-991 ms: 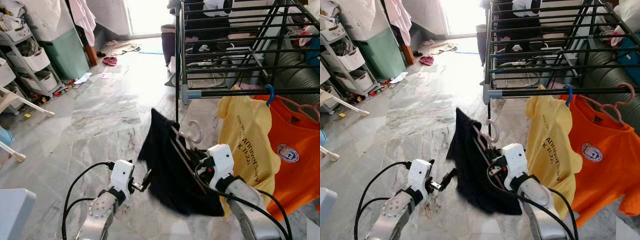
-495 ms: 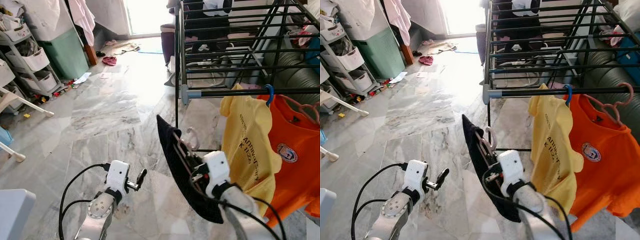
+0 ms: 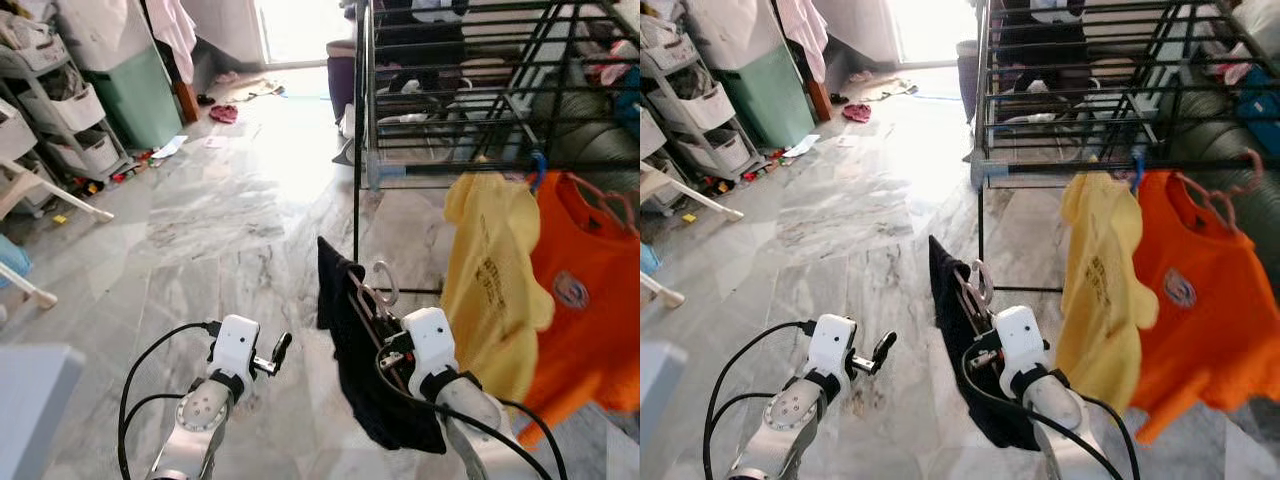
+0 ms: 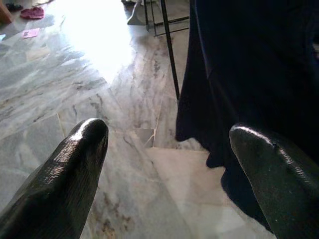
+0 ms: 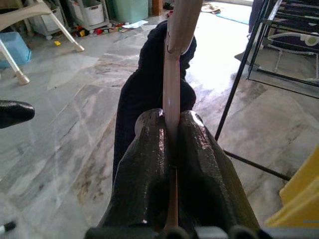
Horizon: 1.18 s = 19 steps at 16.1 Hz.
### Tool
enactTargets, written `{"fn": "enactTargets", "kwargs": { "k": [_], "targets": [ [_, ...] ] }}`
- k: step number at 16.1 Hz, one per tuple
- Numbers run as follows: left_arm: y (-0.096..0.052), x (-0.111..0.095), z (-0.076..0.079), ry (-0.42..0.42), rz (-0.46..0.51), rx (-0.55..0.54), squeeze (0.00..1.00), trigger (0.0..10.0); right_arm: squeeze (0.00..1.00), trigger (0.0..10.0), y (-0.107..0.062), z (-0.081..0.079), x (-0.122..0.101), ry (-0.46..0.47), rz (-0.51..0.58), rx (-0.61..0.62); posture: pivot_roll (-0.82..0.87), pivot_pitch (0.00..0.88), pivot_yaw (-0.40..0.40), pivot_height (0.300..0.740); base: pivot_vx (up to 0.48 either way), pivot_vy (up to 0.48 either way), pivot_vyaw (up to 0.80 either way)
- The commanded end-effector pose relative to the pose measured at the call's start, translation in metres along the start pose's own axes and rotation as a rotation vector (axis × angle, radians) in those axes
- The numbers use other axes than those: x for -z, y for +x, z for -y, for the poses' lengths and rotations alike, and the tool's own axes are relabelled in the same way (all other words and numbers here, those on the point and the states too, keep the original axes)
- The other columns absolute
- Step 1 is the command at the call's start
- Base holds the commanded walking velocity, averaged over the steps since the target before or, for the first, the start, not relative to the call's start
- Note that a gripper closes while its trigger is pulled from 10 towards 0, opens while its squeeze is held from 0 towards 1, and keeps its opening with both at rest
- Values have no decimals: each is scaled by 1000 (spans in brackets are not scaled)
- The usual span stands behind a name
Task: Hang hanger
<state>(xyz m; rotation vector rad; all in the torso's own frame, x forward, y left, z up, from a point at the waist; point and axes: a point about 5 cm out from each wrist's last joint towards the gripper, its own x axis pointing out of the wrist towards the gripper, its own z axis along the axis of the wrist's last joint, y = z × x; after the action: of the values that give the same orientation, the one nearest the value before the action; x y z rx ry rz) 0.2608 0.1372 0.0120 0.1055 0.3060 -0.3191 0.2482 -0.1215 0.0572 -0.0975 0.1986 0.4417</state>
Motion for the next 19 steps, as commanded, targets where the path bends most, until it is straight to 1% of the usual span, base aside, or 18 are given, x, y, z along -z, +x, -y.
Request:
{"fn": "enactTargets", "kwargs": {
  "k": [1, 6, 10, 13, 14, 15, 16, 17, 18, 19],
  "targets": [
    [-1, 5, -3, 13, -29, -4, 0, 10000, 0, 10000, 4, -2, -10, -13, 53, 2, -172, 0, 109, 740, -307, 0, 0],
    [0, 3, -3, 24, -28, 5, 0, 10000, 0, 10000, 5, -1, -9, -8, 51, 13, -172, 0, 112, 740, -319, 0, 0],
    [1, 3, -3, 26, -28, 5, 0, 10000, 0, 10000, 8, 9, -8, 9, 33, 87, -169, 0, 111, 740, -324, 0, 0],
    [1, 3, -3, 26, -27, 2, 0, 10000, 0, 10000, 10, 8, -8, 23, 20, 77, -165, 0, 110, 740, -324, 0, 0],
    [1, 3, -3, 25, -26, 0, 0, 10000, 0, 10000, 10, 8, -8, 17, 20, 80, -165, 0, 111, 740, -326, 0, 0],
    [1, 3, -2, 25, -26, -3, 0, 10000, 0, 10000, 10, 7, -8, -24, 15, 75, -164, 0, 112, 740, -326, 0, 0],
    [1, 3, -2, 23, -27, -4, 0, 10000, 0, 10000, 10, 5, -9, -29, 19, 66, -164, 0, 112, 740, -322, 0, 0],
    [1, 4, -1, 21, -29, -3, 0, 10000, 0, 10000, 11, 0, -10, -78, 39, 30, -163, 0, 111, 740, -330, 0, 0],
    [0, 5, -1, 20, -33, -3, 0, 10000, 0, 10000, 10, -2, -9, -87, 33, 1, -165, 0, 109, 740, -349, 0, 0],
    [0, 5, -1, 20, -34, -4, 0, 10000, 0, 10000, 10, -1, -9, -104, 31, 4, -165, 0, 109, 740, -352, 0, 0]
  ]
}}
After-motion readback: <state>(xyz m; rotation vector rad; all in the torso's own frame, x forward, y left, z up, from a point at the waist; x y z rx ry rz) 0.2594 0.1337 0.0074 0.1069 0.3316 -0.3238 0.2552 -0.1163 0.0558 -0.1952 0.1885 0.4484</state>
